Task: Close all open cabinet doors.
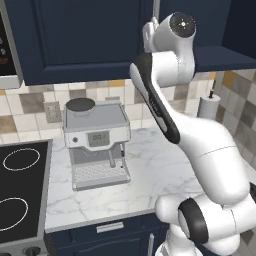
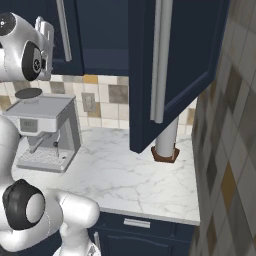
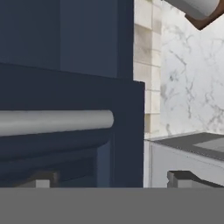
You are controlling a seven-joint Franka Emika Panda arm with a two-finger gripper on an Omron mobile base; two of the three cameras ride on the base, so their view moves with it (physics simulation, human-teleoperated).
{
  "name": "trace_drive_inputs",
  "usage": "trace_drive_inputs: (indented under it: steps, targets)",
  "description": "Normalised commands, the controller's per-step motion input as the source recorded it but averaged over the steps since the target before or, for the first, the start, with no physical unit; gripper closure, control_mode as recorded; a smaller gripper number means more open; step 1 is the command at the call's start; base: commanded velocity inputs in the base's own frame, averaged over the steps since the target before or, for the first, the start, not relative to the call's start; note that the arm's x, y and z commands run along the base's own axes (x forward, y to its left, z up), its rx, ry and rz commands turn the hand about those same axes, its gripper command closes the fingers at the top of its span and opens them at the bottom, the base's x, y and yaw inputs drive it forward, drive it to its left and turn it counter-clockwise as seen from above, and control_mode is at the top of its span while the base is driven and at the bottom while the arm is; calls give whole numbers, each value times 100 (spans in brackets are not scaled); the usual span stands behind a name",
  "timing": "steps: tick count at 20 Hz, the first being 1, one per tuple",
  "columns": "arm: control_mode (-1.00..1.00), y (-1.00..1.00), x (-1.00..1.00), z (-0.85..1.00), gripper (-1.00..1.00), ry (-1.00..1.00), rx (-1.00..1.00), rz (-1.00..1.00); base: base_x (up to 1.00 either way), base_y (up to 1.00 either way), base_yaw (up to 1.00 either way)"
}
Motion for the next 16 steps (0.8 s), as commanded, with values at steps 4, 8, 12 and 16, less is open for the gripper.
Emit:
trace_drive_inputs:
  steps: [4,8,12,16]
  targets:
    - [-100,14,-52,0,-100,-15,0,9,0,0,0]
    - [-100,13,-55,0,-100,-18,0,11,0,0,0]
    - [-100,1,-57,0,-100,-13,0,7,0,0,0]
    - [-100,0,-59,0,-100,-11,-5,4,0,0,0]
